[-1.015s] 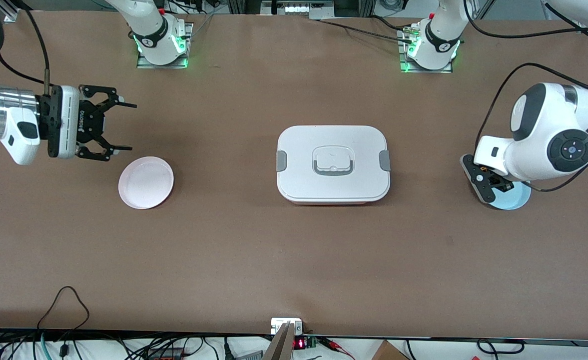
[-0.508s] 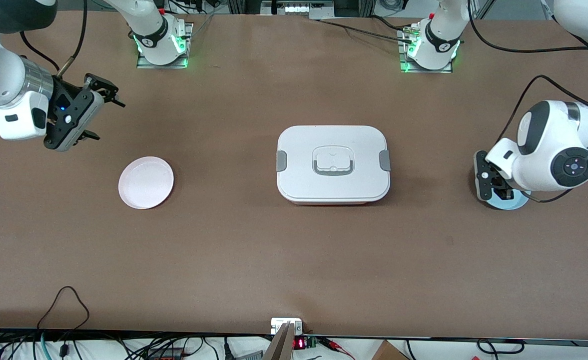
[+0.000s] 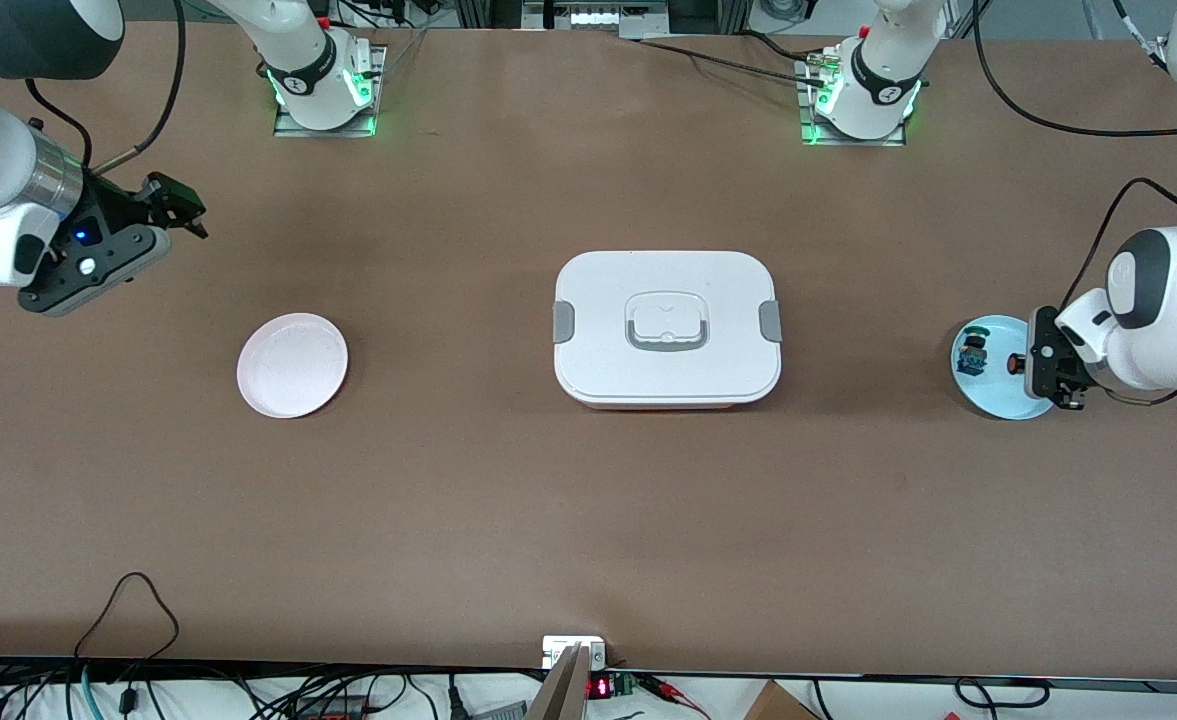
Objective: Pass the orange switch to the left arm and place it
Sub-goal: 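Lower the switch with the left gripper onto the light-blue plate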
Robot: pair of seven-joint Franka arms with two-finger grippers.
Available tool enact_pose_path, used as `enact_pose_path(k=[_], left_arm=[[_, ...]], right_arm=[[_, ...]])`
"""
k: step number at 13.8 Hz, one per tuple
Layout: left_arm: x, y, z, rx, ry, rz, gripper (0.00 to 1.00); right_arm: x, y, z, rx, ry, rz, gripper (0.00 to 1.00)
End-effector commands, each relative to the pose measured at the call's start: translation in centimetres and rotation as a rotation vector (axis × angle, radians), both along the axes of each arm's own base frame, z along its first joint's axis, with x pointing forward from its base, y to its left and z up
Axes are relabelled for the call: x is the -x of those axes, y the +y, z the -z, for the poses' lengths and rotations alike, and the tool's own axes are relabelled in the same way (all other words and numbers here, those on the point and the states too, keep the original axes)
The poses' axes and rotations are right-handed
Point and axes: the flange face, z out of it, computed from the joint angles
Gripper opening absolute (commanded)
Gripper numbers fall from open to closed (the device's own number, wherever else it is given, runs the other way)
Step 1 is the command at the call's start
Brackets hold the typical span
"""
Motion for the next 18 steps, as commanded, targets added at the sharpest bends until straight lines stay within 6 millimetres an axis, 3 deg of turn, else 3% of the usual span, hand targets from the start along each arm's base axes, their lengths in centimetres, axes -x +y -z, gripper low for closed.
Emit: enact_pose_path(k=[1,3,6,7,10,14,16,17,18], left_arm=[[1.0,1.5,1.5,0.008,-0.027,0.025,0.16],[1.7,2.3,3.3,0.025,-0.031,0.019,0.17],[1.6,2.5,3.7,0.029,-0.055,0.02,0.17],[1.6,3.3,4.7,0.04,-0.078,0.01,0.17],[1.5,3.2,5.1,0.043,-0.084,0.008,0.17],[1.4,3.6,5.0,0.043,-0.103,0.003,0.18],[1.5,3.6,5.0,0.043,-0.097,0.004,0.2],[1.6,3.6,5.2,0.044,-0.091,0.003,0.39],[1.9,4.0,5.2,0.047,-0.082,-0.003,0.99]], right_arm=[[-0.6,-2.5,-1.4,0.014,-0.086,0.138,1.0],[-1.5,-3.2,-1.5,0.004,-0.14,0.146,1.0],[-1.4,-3.3,-1.5,-0.004,-0.133,0.163,1.0],[-1.0,-3.4,-1.4,-0.001,-0.111,0.162,1.0],[-1.1,-4.8,-1.1,-0.003,-0.109,0.175,1.0],[2.1,-4.8,-0.9,-0.013,-0.108,0.167,1.0],[2.1,-4.5,-1.0,-0.015,-0.116,0.162,1.0],[2.1,-4.4,-1.2,-0.015,-0.119,0.159,1.0],[1.9,-4.5,-1.0,-0.015,-0.122,0.162,1.0]])
